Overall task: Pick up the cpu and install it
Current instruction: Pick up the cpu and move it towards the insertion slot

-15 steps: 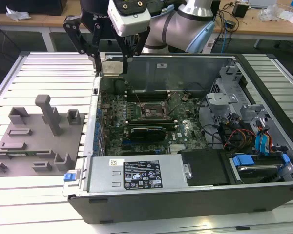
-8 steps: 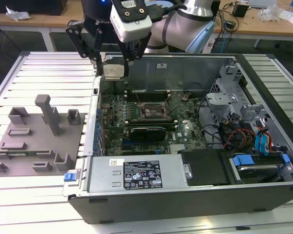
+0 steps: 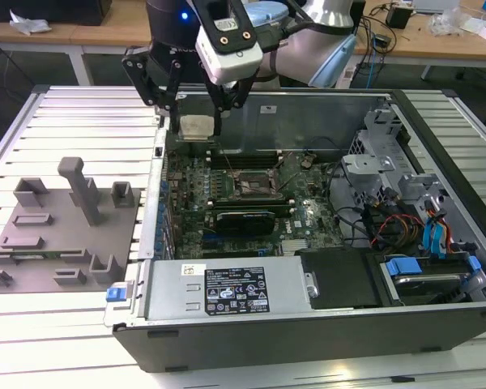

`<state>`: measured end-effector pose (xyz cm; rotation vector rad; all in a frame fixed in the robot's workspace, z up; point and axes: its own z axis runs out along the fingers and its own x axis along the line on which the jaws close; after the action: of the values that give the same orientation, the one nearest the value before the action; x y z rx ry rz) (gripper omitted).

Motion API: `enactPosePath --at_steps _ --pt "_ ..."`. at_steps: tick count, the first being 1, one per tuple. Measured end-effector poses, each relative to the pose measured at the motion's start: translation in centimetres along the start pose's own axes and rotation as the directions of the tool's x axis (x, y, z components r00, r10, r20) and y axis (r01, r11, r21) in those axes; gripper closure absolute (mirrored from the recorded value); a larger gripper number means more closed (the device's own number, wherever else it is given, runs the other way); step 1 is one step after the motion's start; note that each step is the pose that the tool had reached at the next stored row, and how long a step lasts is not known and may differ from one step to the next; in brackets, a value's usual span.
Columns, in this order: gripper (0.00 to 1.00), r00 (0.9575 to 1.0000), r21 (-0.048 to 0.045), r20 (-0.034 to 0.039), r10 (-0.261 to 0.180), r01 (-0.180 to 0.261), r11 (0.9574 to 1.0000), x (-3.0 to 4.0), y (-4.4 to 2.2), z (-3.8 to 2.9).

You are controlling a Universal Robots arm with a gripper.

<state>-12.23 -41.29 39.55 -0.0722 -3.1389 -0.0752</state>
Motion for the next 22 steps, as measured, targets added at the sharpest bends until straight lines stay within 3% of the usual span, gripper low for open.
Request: enactPosePath --at_steps 13,22 --pt "0.45 1.0000 -0.0001 0.0000 0.000 0.000 1.0000 -3.34 0.09 2.73" --pt "0.45 1.0000 -0.0001 0.0001 0.000 0.000 1.0000 -5.11 0.12 4.26"
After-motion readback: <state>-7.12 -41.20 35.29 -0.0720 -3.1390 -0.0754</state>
